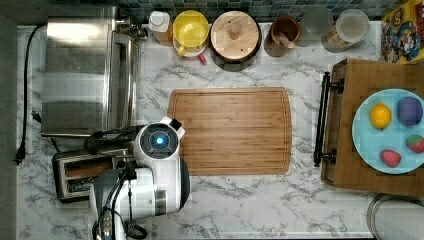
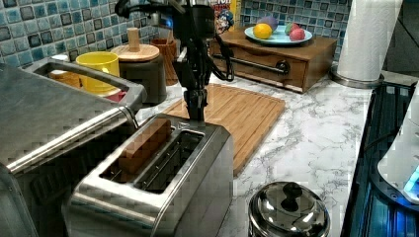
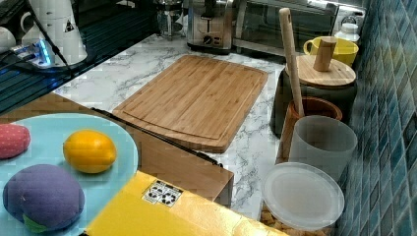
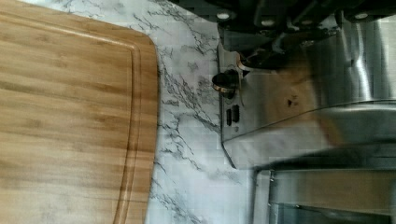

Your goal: Turn on the toaster.

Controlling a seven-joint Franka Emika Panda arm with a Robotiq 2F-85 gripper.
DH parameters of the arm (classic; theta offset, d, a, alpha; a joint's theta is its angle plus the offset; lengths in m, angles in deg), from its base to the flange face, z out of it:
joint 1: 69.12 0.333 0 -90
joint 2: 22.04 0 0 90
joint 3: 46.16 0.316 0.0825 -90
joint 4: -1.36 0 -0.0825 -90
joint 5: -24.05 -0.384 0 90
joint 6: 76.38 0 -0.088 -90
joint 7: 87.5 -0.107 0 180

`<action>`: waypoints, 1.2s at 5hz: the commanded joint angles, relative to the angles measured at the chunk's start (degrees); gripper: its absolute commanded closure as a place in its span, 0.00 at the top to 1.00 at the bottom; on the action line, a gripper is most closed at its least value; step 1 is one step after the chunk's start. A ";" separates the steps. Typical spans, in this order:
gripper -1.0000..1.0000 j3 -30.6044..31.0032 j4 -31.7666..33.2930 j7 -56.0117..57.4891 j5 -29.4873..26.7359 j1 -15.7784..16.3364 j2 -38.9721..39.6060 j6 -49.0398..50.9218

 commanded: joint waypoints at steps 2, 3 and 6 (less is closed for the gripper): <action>0.00 2.61 6.51 0.53 -0.24 3.01 7.55 3.98; 0.00 3.96 7.97 -0.21 1.82 4.55 13.34 2.46; 0.00 3.26 10.97 -7.32 5.71 8.94 25.71 -6.44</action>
